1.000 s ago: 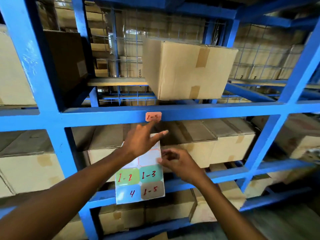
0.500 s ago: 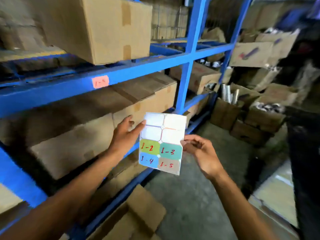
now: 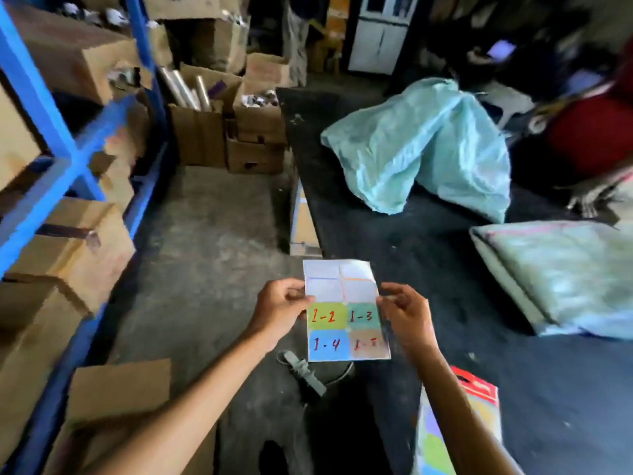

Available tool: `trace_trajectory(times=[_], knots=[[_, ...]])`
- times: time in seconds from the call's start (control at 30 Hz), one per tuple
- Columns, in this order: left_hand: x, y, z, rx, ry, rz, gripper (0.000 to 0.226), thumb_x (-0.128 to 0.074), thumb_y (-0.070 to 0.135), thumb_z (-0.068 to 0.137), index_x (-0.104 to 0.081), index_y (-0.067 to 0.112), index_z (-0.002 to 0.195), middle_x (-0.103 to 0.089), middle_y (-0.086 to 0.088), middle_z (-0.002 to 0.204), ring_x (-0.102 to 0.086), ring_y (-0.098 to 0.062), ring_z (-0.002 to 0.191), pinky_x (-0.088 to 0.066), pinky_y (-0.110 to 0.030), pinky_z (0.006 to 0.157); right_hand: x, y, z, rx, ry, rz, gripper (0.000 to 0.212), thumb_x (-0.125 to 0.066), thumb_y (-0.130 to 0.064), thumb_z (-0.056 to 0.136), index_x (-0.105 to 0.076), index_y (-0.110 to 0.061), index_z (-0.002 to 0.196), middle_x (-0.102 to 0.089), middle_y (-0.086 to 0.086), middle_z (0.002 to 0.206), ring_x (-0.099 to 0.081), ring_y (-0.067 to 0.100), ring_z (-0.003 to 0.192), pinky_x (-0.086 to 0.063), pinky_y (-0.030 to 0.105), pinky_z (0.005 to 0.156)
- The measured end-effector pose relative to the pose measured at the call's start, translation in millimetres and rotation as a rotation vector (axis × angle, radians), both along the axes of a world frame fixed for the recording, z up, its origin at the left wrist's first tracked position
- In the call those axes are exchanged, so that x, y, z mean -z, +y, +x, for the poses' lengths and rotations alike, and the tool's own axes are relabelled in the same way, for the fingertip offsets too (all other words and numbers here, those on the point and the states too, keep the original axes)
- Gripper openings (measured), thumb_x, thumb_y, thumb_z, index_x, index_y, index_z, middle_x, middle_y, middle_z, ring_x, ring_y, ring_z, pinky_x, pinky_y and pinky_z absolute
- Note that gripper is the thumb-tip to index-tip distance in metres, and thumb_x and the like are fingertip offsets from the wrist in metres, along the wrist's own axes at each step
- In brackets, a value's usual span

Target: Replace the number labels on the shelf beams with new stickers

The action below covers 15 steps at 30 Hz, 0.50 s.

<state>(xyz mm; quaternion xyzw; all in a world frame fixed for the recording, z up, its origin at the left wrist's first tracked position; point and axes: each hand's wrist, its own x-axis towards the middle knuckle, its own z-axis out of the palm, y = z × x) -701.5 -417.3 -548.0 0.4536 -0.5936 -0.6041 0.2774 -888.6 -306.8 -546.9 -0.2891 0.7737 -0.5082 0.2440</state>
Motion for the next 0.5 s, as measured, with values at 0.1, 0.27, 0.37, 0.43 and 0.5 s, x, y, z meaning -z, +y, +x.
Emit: trace_trajectory(times=[0.1,0.27,0.37,0.43,0.5], knots=[[27,37,-61,0.113,-0.061,-0.006,0.027,-0.069,-0.007,0.074,-0.056,0.006,0.093,-0.059,-0.013,0.071,-0.059,-0.019,0.057,-0.052,-0.024,0.044,26,55,-44,0.195,0.039,0.150,0.017,-0.061,0.000,0.079,-0.068,-0.012,0.089,-0.072,0.016,0.084,-0.064,0.022,0.073,-0.056,0.044,0.070],[65,85,-129,0.369,-0.187,-0.094,0.024,-0.060,-0.012,0.070,-0.056,0.012,0.071,-0.055,-0.003,0.055,-0.054,-0.017,0.050,-0.045,-0.023,0.049,52,125,-85,0.384,0.141,0.328,0.015,-0.062,-0.005,0.074,-0.069,-0.017,0.081,-0.071,0.004,0.076,-0.061,0.014,0.067,-0.038,0.021,0.060],[84,105,-153,0.495,-0.210,-0.142,0.025,-0.052,-0.016,0.070,-0.059,0.007,0.071,-0.048,0.002,0.049,-0.049,-0.017,0.052,-0.040,-0.031,0.057,65,148,-96,0.372,0.162,0.438,0.014,-0.058,-0.007,0.075,-0.068,-0.016,0.079,-0.069,0.005,0.076,-0.062,0.020,0.072,-0.040,0.024,0.060],[89,109,-156,0.559,-0.234,-0.200,0.022,-0.058,-0.012,0.071,-0.062,0.010,0.071,-0.046,0.007,0.048,-0.047,-0.015,0.055,-0.036,-0.032,0.058,72,152,-96,0.304,0.238,0.504,0.016,-0.058,-0.011,0.078,-0.071,-0.016,0.086,-0.068,0.010,0.089,-0.064,0.027,0.083,-0.045,0.029,0.064],[90,111,-154,0.651,-0.289,-0.248,0.010,-0.067,0.005,0.074,-0.069,0.015,0.074,-0.050,0.012,0.049,-0.044,-0.007,0.053,-0.037,-0.027,0.057,74,152,-95,0.318,0.316,0.547,0.018,-0.056,-0.013,0.082,-0.071,-0.014,0.092,-0.064,0.012,0.101,-0.060,0.032,0.096,-0.046,0.032,0.070]])
